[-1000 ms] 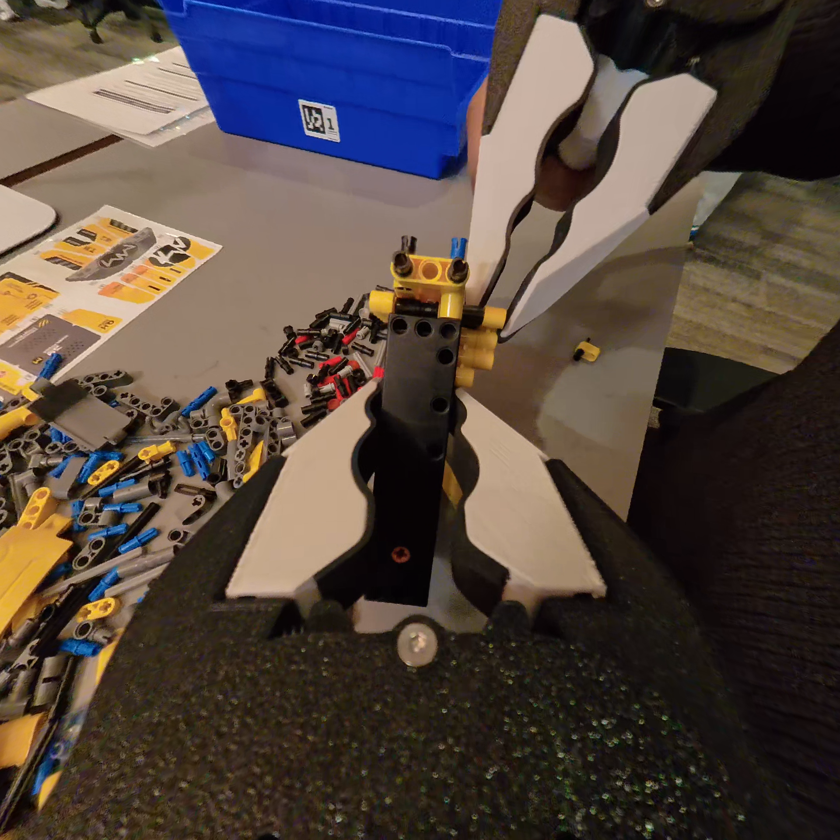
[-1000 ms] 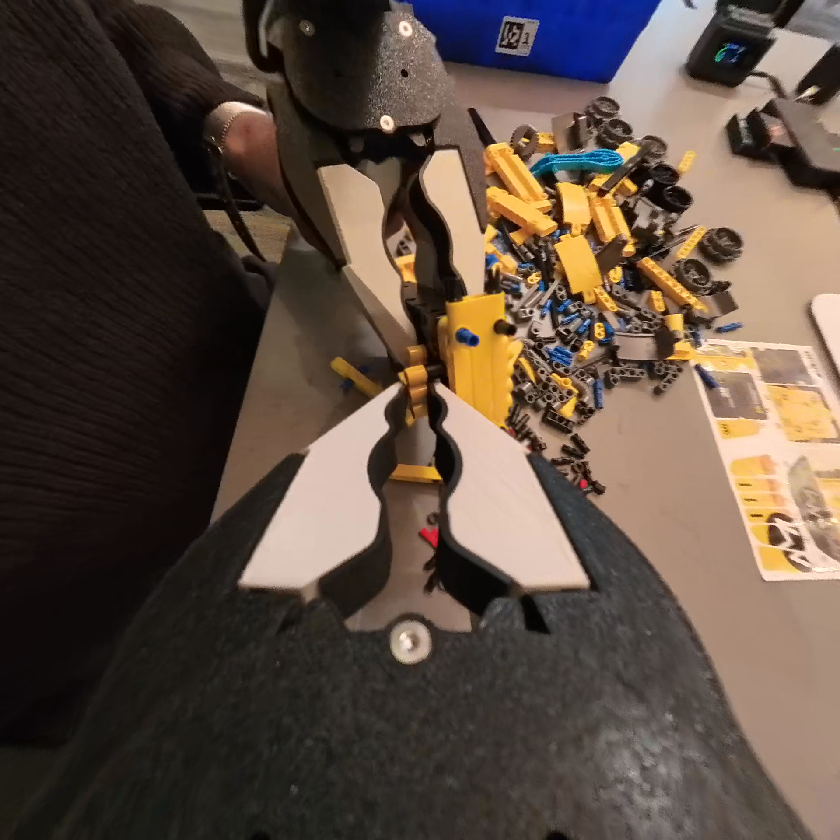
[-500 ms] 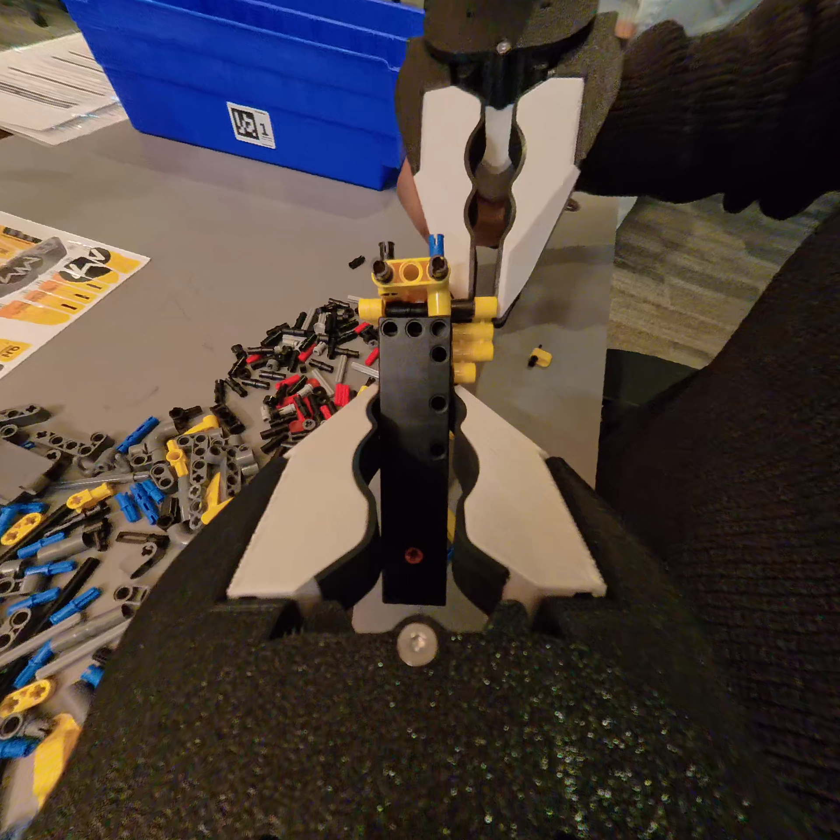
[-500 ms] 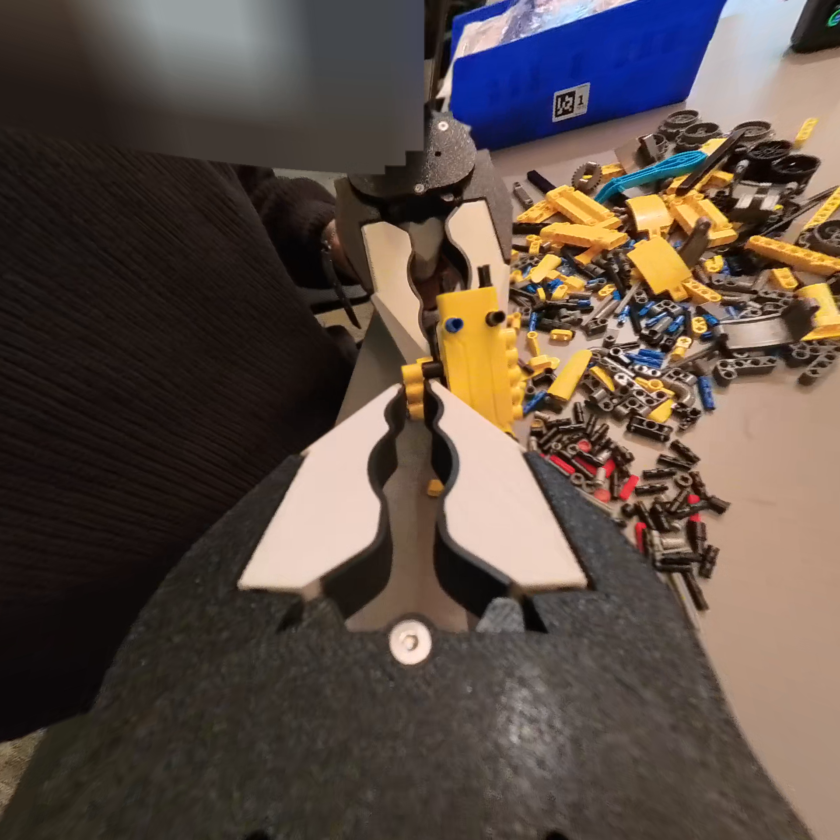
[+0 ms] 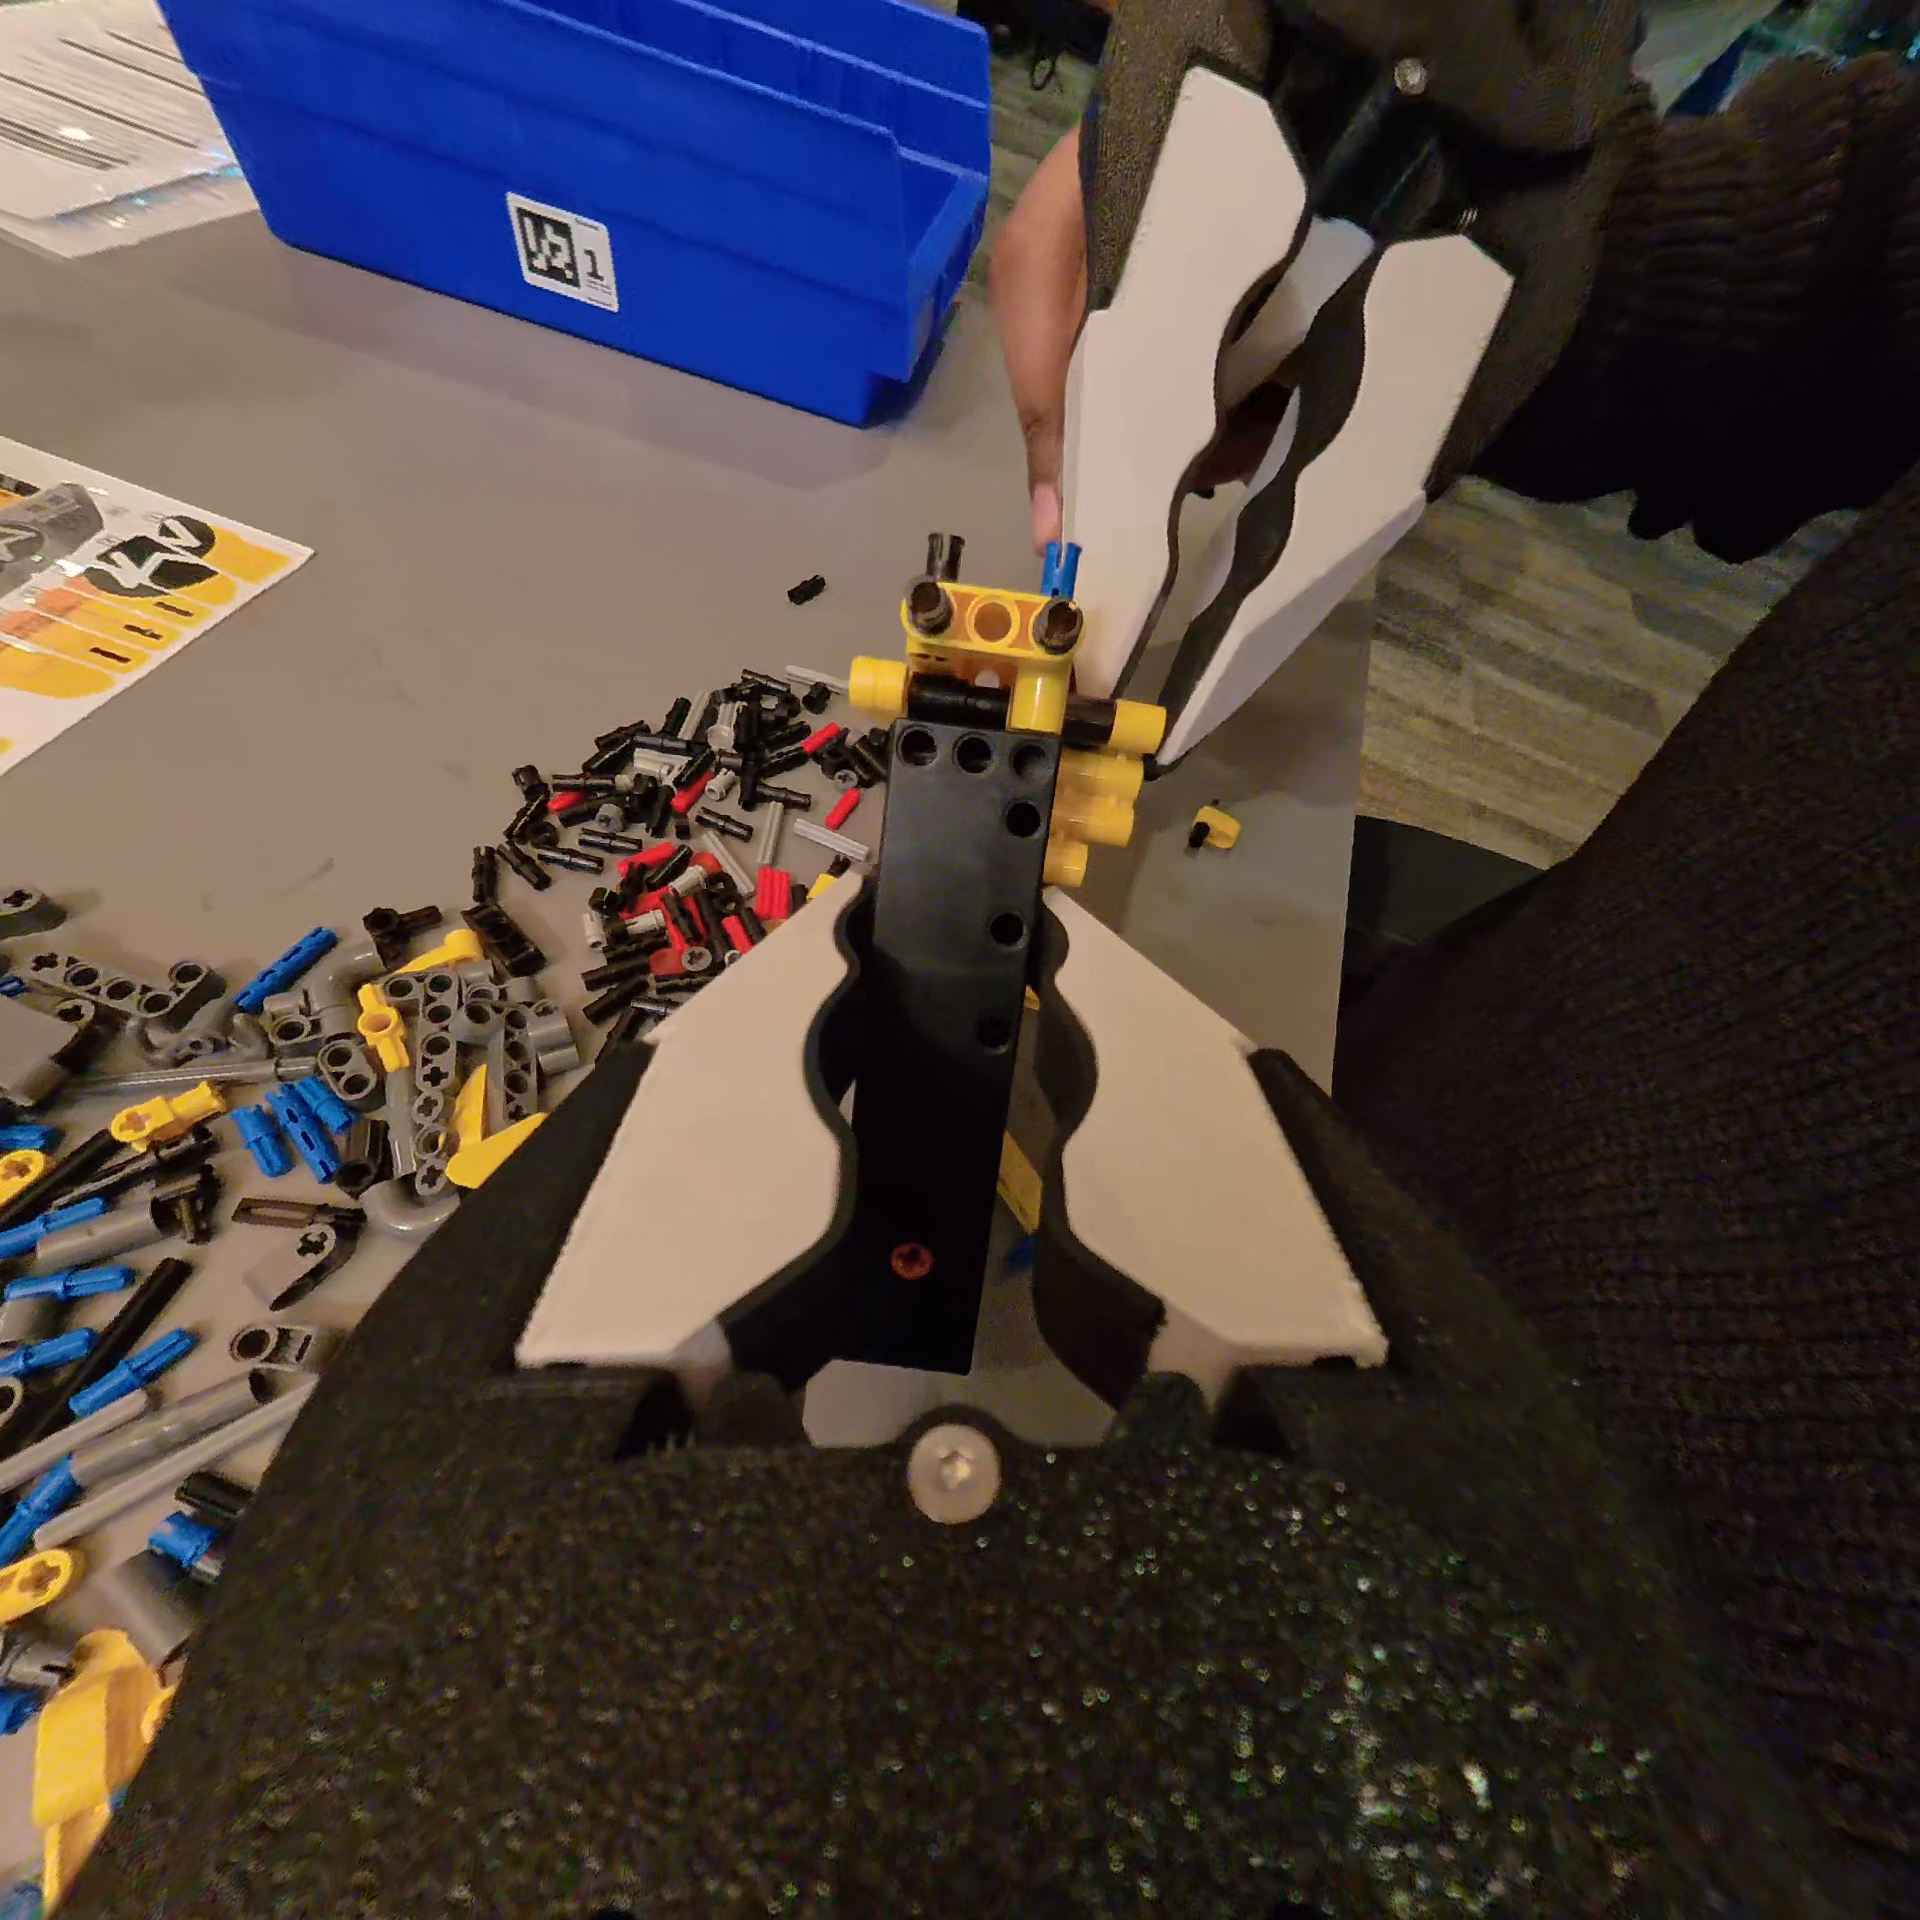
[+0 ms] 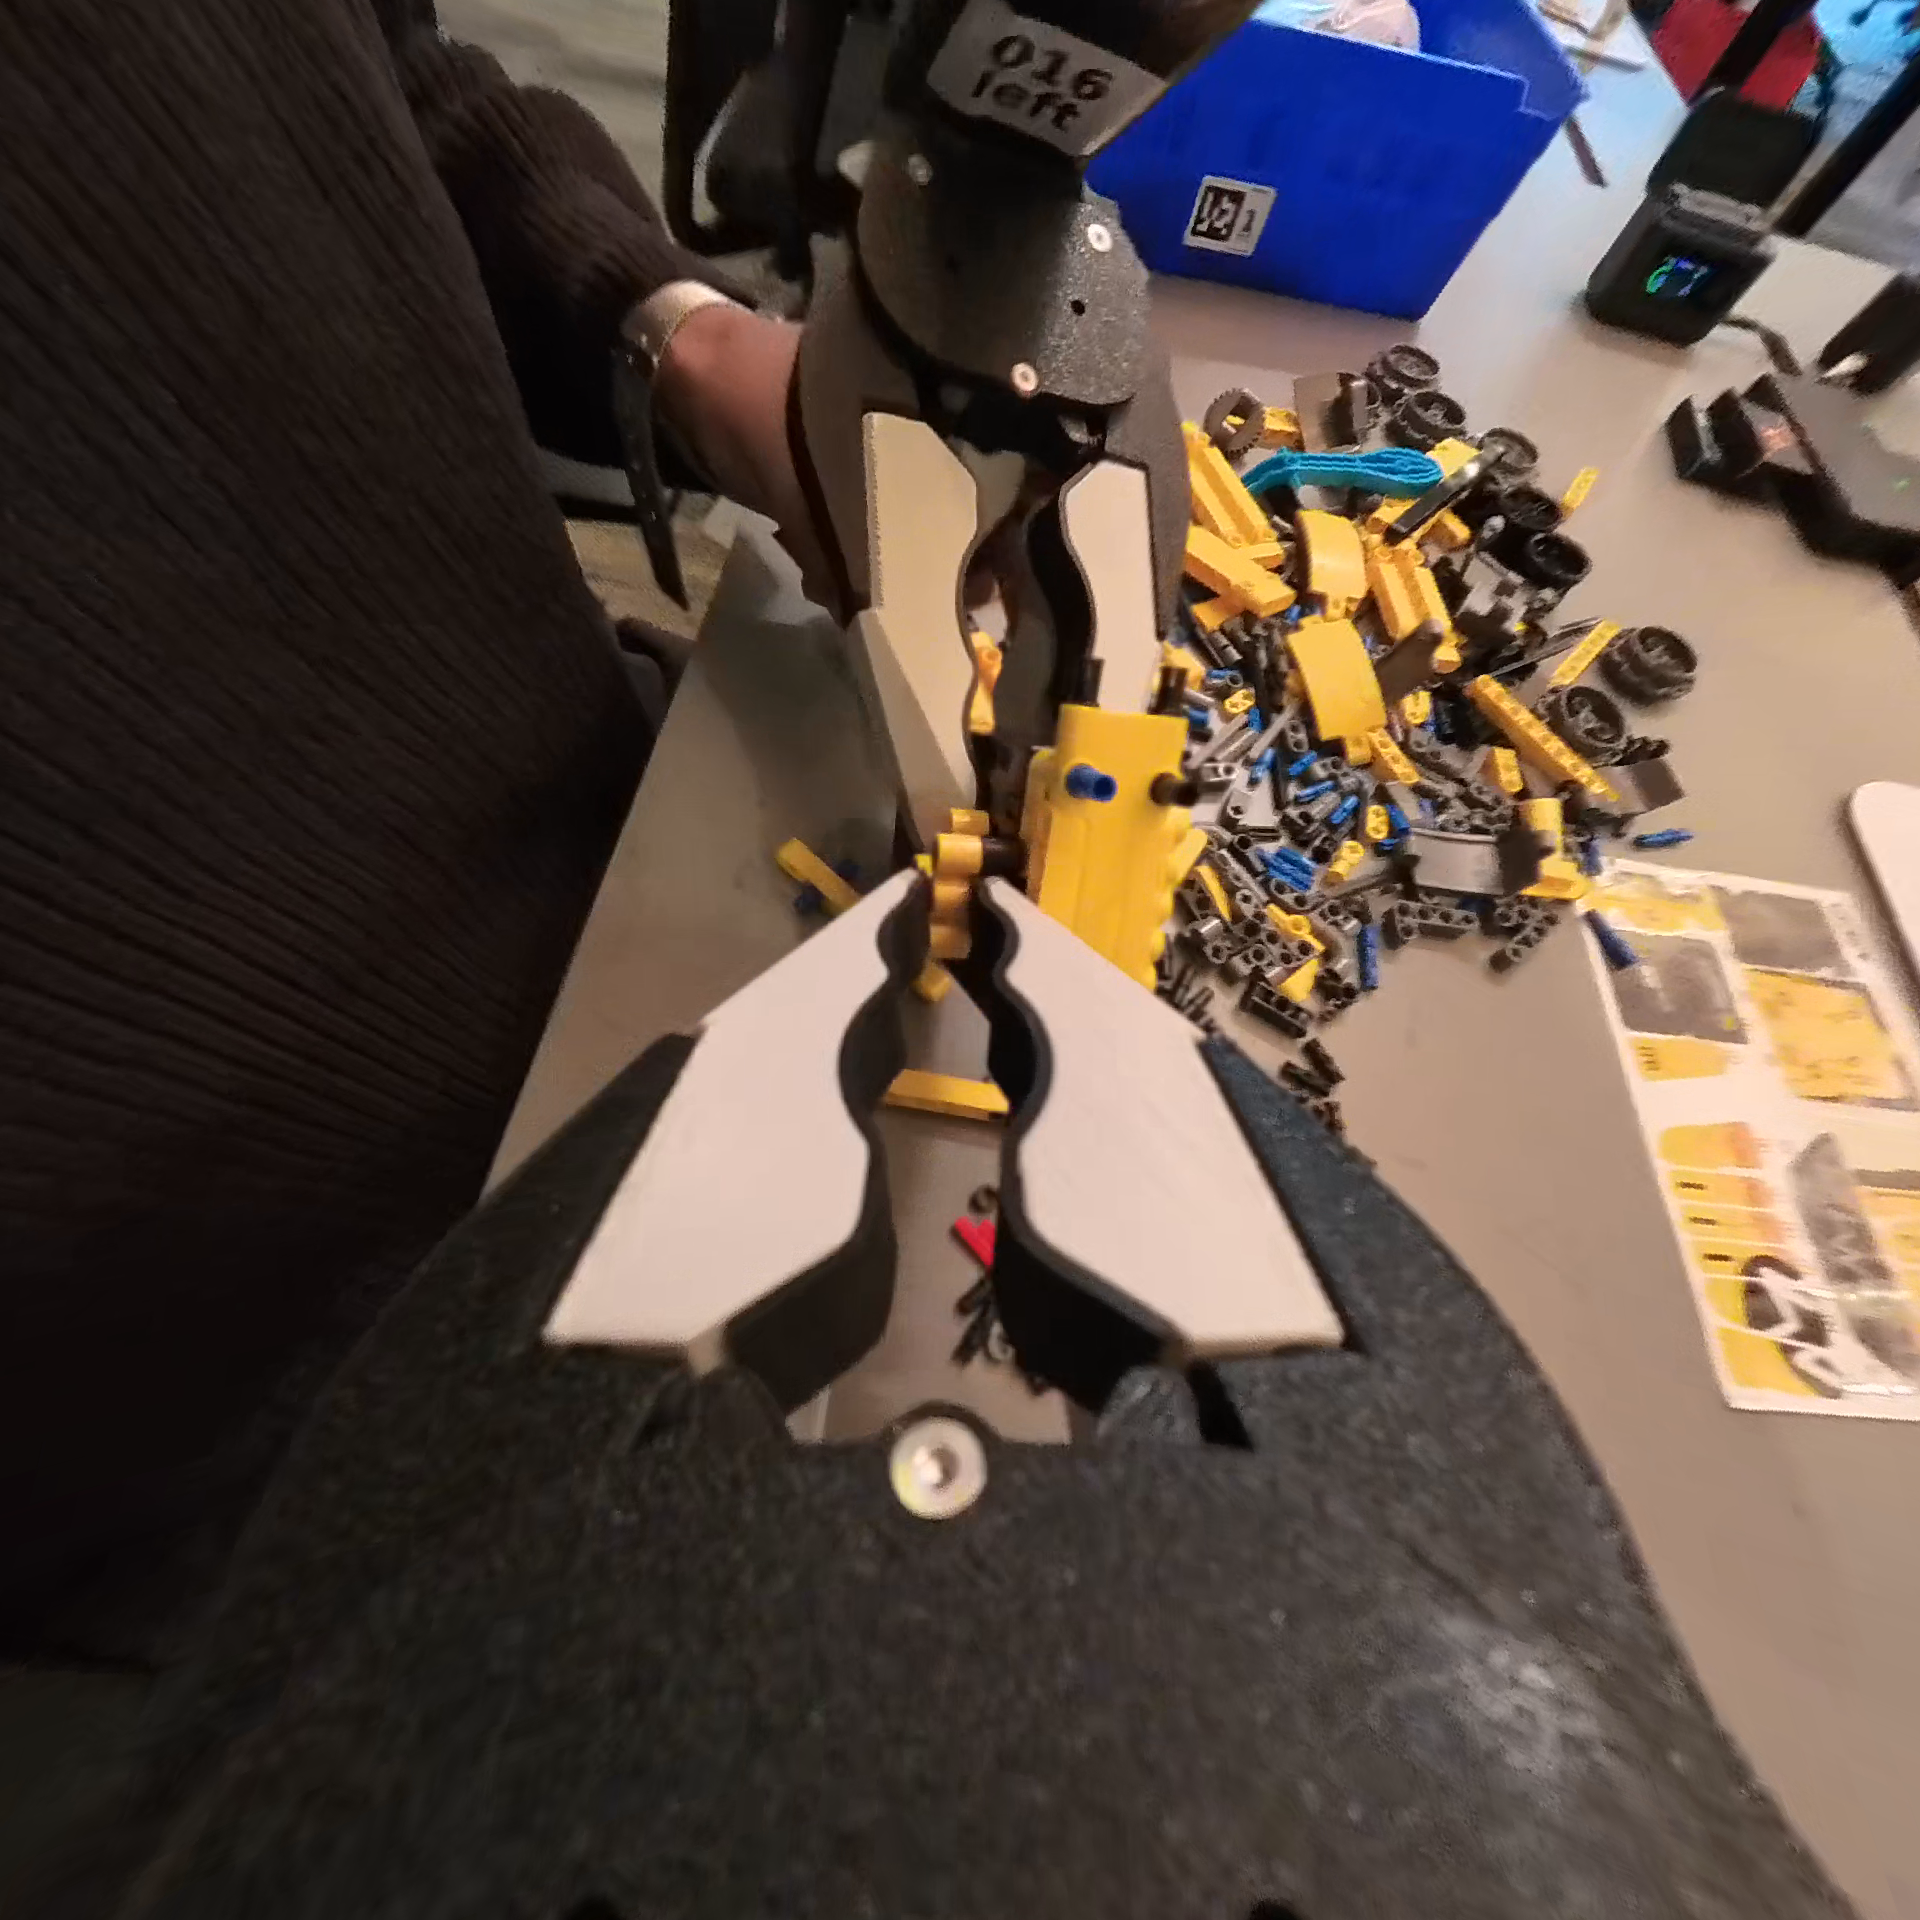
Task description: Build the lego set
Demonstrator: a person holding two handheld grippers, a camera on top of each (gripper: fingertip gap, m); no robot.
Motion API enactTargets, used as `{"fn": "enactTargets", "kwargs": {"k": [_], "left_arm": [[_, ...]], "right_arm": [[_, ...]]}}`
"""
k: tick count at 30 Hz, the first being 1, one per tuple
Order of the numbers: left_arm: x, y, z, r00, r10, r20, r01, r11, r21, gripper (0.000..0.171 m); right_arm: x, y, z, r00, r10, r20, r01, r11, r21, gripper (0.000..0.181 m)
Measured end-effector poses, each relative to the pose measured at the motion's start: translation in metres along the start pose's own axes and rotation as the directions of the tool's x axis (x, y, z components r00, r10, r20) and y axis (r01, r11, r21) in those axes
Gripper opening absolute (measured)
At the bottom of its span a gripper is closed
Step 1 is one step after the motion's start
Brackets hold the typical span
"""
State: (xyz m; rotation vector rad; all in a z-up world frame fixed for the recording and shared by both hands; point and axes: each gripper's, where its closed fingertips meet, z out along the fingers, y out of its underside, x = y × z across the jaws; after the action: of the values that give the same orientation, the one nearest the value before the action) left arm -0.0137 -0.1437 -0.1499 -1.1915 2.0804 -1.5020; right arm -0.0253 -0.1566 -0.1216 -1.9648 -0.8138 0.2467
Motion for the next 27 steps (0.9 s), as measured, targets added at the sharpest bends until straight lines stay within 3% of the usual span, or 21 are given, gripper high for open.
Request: {"fn": "enactTargets", "kwargs": {"k": [11,27], "left_arm": [[0.002,0.0,0.004,0.998,0.036,-0.041,-0.036,0.999,0.009,0.025],[0.01,-0.002,0.003,0.995,-0.013,-0.095,0.016,0.999,0.037,0.024]], "right_arm": [[-0.002,0.003,-0.004,0.941,0.262,0.214,-0.28,0.958,0.062,0.007],[-0.005,0.001,-0.009,0.863,0.358,0.358,-0.416,0.904,0.099,0.006]]}}
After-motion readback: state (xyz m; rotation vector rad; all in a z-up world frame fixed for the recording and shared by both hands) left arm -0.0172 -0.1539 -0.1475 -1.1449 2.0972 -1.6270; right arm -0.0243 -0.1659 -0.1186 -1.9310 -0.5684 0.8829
